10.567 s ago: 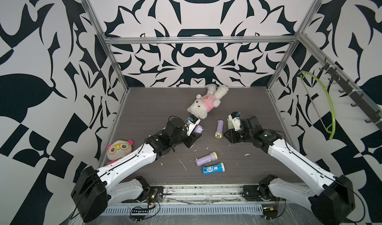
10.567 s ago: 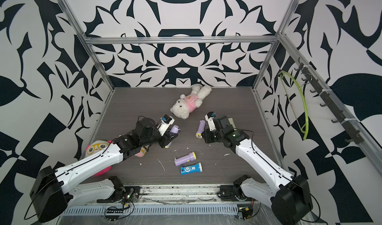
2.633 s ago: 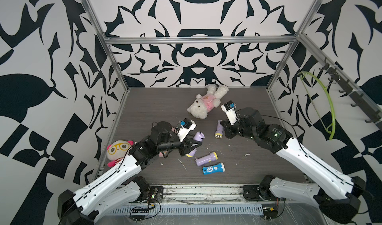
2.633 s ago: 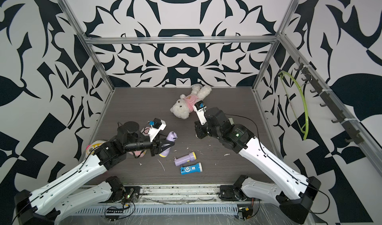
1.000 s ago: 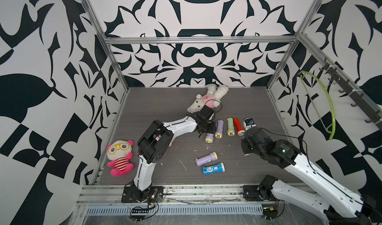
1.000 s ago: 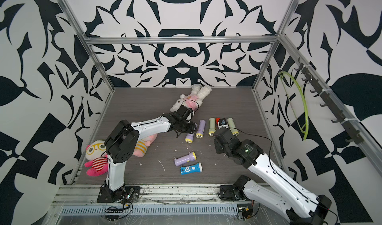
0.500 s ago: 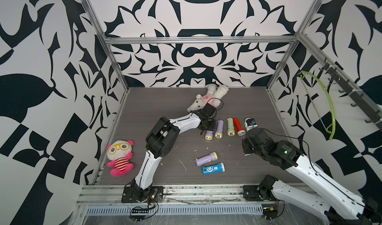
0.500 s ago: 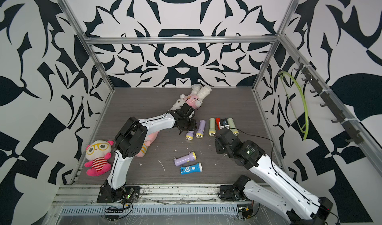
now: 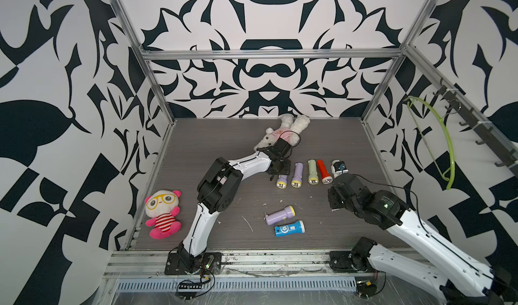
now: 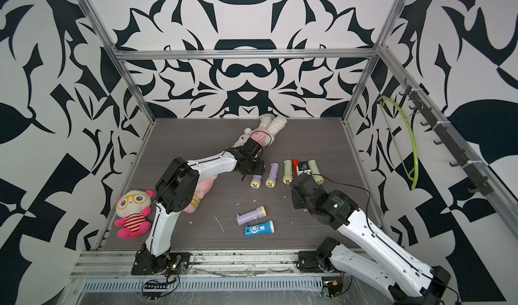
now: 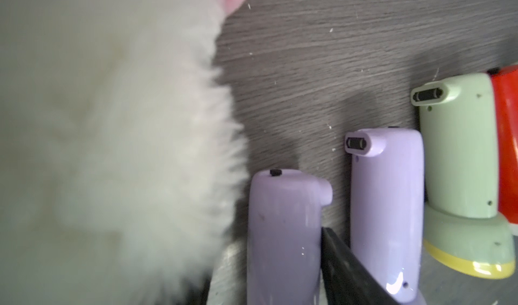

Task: Close the plug at the bottom of the flashlight
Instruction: Place the flashlight at the center of the board.

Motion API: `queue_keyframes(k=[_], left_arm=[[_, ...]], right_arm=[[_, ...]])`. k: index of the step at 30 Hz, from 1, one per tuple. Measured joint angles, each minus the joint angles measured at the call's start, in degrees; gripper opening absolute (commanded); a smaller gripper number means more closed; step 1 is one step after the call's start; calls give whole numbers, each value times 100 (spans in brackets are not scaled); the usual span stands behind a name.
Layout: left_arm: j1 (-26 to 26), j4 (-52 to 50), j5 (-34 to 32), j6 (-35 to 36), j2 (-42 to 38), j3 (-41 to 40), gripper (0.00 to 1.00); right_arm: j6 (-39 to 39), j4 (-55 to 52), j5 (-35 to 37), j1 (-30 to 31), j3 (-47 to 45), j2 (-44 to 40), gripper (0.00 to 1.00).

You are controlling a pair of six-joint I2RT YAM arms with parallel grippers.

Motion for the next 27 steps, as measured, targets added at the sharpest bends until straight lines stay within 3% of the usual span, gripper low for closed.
queue_keyframes(k=[7, 18, 27], left_arm=[[0, 72, 4, -4, -247, -411, 63], [-66, 129, -170, 46, -2033, -1786, 63], [-81, 356, -133, 125, -2949, -2776, 63]], right_arm=[[9, -2, -22, 0, -2, 37, 21], [101, 87, -313, 0, -2, 584, 22], [149, 365, -654, 0, 79, 1279, 20]])
